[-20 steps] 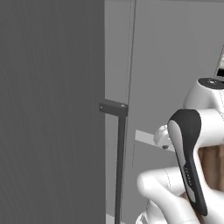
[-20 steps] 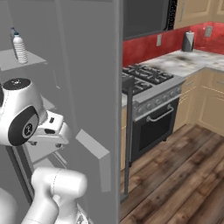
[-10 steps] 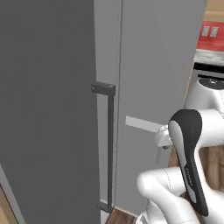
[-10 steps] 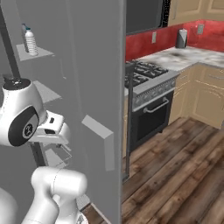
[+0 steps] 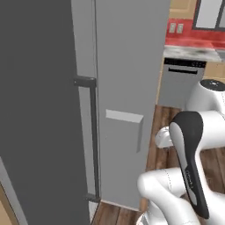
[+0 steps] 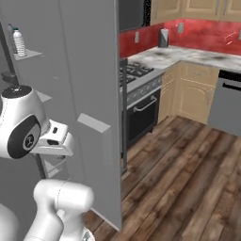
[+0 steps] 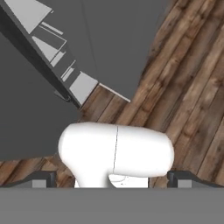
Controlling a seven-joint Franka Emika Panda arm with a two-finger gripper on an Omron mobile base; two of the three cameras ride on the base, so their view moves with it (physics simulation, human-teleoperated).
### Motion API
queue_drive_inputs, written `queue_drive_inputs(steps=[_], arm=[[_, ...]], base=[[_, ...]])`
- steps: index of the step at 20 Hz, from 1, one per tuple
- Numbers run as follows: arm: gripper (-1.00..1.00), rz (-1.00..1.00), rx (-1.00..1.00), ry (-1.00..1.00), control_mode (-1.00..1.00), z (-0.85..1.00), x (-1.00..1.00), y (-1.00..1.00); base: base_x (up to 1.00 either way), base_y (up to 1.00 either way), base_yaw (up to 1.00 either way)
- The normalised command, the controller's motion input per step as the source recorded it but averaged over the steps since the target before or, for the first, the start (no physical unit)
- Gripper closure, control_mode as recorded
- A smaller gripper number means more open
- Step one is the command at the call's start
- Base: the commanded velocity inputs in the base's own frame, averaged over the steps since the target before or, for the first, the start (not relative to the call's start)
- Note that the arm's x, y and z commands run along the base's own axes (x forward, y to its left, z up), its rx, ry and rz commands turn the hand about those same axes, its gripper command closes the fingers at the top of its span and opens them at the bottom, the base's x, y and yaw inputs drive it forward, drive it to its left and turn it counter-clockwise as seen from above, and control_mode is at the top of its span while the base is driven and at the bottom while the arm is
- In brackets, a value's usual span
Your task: Take the bottled waters from the counter and place them in the freezer to freeze. Close the freezer door after placing the bottles.
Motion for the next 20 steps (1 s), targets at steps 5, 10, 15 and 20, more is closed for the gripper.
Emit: queue_drive_inputs(steps=[5, 10, 15, 20], arm=[[-1.00, 0.00, 0.00, 0.00, 1.00, 0.00, 0.00, 0.00], [-1.00, 0.00, 0.00, 0.00, 1.00, 0.00, 0.00, 0.00], [-1.00, 0.00, 0.00, 0.00, 1.00, 0.00, 0.00, 0.00], [-1.00, 0.00, 0.00, 0.00, 1.00, 0.00, 0.00, 0.00]], base=[[-0.10, -0.38, -0.25], [0.34, -0.60, -0.02], [0.37, -0.83, 0.00], [0.28, -0.72, 0.12]])
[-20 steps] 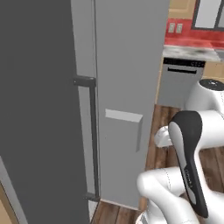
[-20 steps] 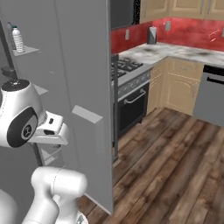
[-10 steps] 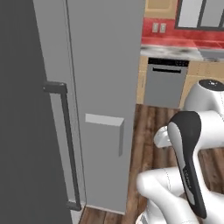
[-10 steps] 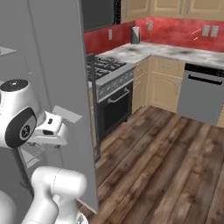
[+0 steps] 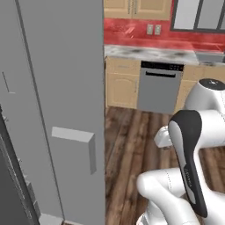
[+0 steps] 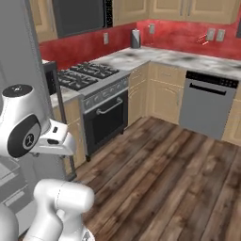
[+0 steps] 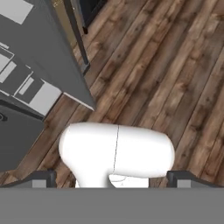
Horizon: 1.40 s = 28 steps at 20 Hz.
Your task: Take the bottled waters from the counter and place them in the freezer to freeze. Close the freezer door after placing the bottles.
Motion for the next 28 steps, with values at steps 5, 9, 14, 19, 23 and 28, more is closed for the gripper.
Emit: queue_drive_inputs(steps=[5, 9, 14, 19, 23, 28], arm=[[-1.00, 0.00, 0.00, 0.00, 1.00, 0.00, 0.00, 0.00], [-1.00, 0.00, 0.00, 0.00, 1.00, 0.00, 0.00, 0.00], [-1.00, 0.00, 0.00, 0.00, 1.00, 0.00, 0.00, 0.00], [-1.00, 0.00, 0.00, 0.00, 1.00, 0.00, 0.00, 0.00], [-1.00, 0.00, 0.00, 0.00, 1.00, 0.00, 0.00, 0.00], [-1.00, 0.00, 0.00, 0.00, 1.00, 0.00, 0.00, 0.00]], base=[[0.06, -0.73, 0.29], [-0.02, -0.46, 0.44], [-0.06, -0.30, 0.51], [0.00, -0.13, 0.52], [0.00, 0.00, 0.46], [0.00, 0.00, 0.47]])
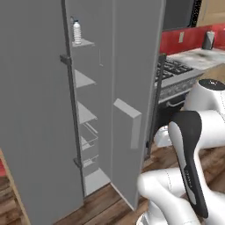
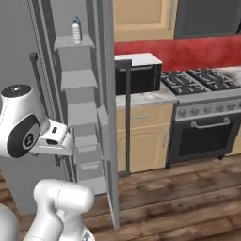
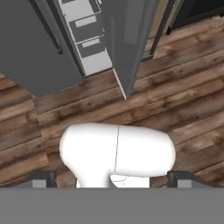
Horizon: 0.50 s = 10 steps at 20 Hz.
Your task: Take the bottled waters from the counter and place them in the freezer to freeze. Close the freezer door after placing the bottles.
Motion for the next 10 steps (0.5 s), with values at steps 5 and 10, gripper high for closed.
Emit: queue_drive_inputs(steps=[5, 10], arm=[[-1.00, 0.00, 0.00, 0.00, 1.00, 0.00, 0.00, 0.00], [-1.00, 0.00, 0.00, 0.00, 1.00, 0.00, 0.00, 0.00]], base=[[0.00, -0.09, 0.52], [0.00, -0.23, 0.55]])
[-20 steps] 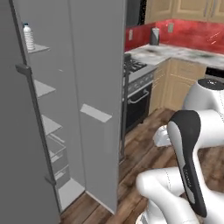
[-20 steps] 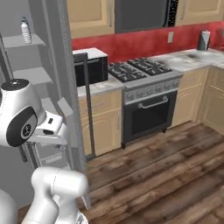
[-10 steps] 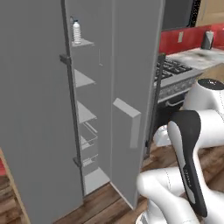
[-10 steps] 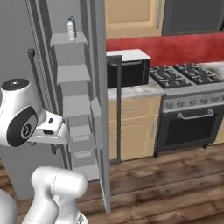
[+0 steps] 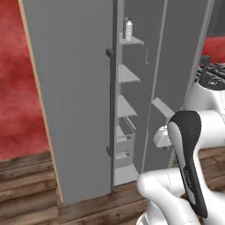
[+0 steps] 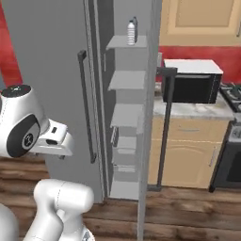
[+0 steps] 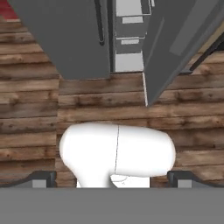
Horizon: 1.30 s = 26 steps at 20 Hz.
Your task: Take the bottled waters from the counter and place them in the freezer to freeze. Close the freezer door after placing the bottles.
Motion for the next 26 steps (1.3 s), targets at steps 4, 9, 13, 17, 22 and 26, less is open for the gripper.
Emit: queue_drive_inputs(steps=[4, 9, 13, 17, 22, 26], arm=[[-1.00, 0.00, 0.00, 0.00, 1.00, 0.00, 0.00, 0.00], [-1.00, 0.00, 0.00, 0.00, 1.00, 0.00, 0.00, 0.00], [-1.00, 0.00, 0.00, 0.00, 1.00, 0.00, 0.00, 0.00], [-1.00, 0.00, 0.00, 0.00, 1.00, 0.00, 0.00, 0.00], [-1.00, 0.00, 0.00, 0.00, 1.00, 0.00, 0.00, 0.00], [-1.00, 0.00, 0.00, 0.00, 1.00, 0.00, 0.00, 0.00]], base=[[-0.07, -0.49, 0.46], [-0.03, -0.68, 0.28], [-0.03, -0.63, 0.06], [-0.26, -0.38, 0.00], [-0.24, -0.11, -0.05], [-0.13, -0.12, -0.19]])
